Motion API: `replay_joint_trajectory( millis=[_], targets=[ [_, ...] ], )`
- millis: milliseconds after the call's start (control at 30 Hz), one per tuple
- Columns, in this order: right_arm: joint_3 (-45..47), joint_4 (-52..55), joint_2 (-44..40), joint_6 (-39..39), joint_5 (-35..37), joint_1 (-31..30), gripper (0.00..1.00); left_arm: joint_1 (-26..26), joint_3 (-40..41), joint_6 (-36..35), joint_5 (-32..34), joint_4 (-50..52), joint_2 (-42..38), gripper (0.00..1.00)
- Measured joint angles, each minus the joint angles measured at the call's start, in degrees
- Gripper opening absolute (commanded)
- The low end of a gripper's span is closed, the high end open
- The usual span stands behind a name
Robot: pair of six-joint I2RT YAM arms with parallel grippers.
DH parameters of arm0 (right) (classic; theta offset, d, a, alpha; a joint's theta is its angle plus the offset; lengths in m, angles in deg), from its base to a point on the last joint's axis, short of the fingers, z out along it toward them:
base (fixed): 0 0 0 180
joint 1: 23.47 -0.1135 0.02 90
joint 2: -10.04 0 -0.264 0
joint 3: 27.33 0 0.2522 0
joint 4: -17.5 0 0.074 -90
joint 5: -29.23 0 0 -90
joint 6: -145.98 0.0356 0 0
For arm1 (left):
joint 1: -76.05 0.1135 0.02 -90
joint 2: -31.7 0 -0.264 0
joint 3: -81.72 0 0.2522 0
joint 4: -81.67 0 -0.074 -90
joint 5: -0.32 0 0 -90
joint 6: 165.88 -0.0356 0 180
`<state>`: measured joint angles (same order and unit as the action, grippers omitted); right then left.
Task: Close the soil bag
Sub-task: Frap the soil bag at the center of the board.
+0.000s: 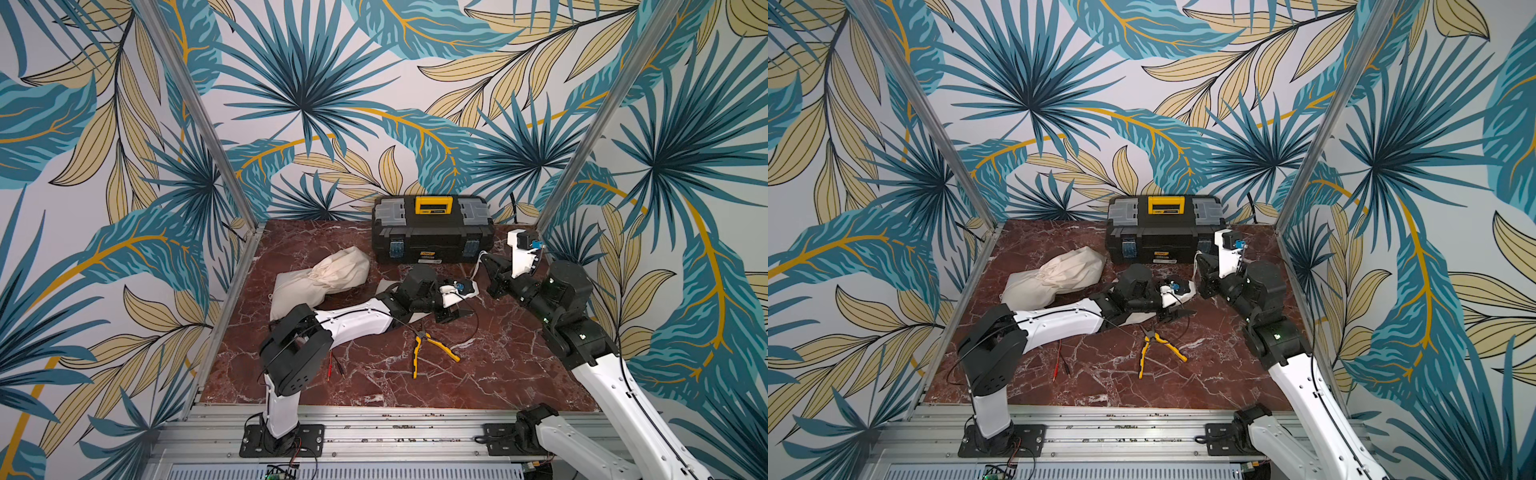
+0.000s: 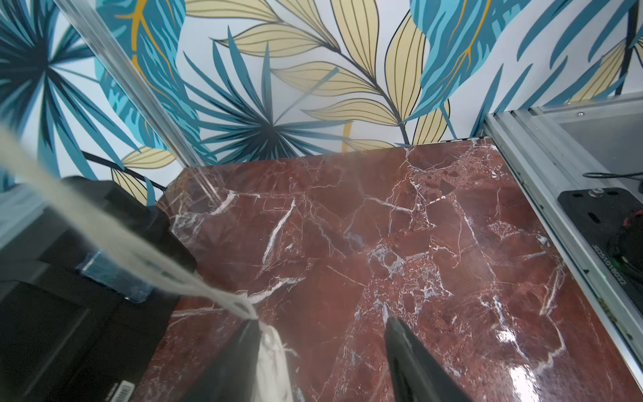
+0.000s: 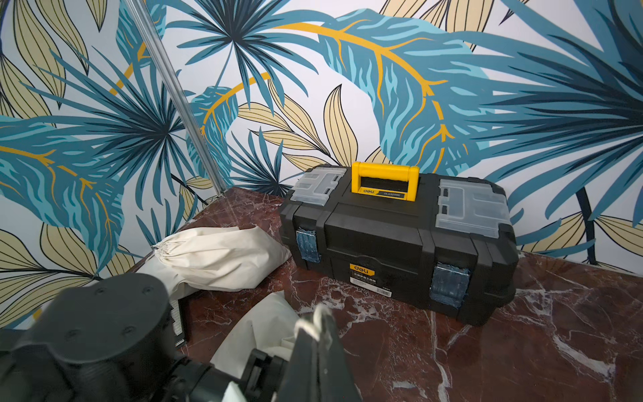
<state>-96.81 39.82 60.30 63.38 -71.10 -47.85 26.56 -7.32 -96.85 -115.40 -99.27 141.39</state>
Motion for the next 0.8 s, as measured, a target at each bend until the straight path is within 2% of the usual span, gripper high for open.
replay_joint_trajectory(
  millis=[200, 267, 400, 533, 667, 800],
  targets=[
    [-0.02, 0.81, -0.55, 0.24, -0.02, 0.02, 0.0, 0.11, -2.67, 2.56, 4.09, -2.69, 3.65, 0.31],
    [-0.02, 0.81, -0.55, 0.37, 0.0, 0.0, 0.0, 0.13, -3.39, 3.21, 5.88, -3.45, 4.11, 0.29],
    [-0.02, 0.83, -0.57, 0.39, 0.0, 0.02, 0.0, 0.15, -3.56, 3.76, 9.51, -5.86, 4.33, 0.34],
    [-0.04, 1.14, -0.83, 0.39, 0.2, 0.02, 0.0, 0.15, 3.39, 4.07, 10.43, -12.94, 1.79, 0.35],
    [-0.07, 1.33, -1.03, 0.37, 0.46, 0.02, 0.0, 0.17, 11.96, 4.31, 10.56, -18.03, -2.6, 0.41],
    [-0.07, 1.42, -1.05, 0.37, 0.39, 0.02, 0.0, 0.17, 12.61, 4.44, 11.74, -19.82, -3.67, 0.49]
  ],
)
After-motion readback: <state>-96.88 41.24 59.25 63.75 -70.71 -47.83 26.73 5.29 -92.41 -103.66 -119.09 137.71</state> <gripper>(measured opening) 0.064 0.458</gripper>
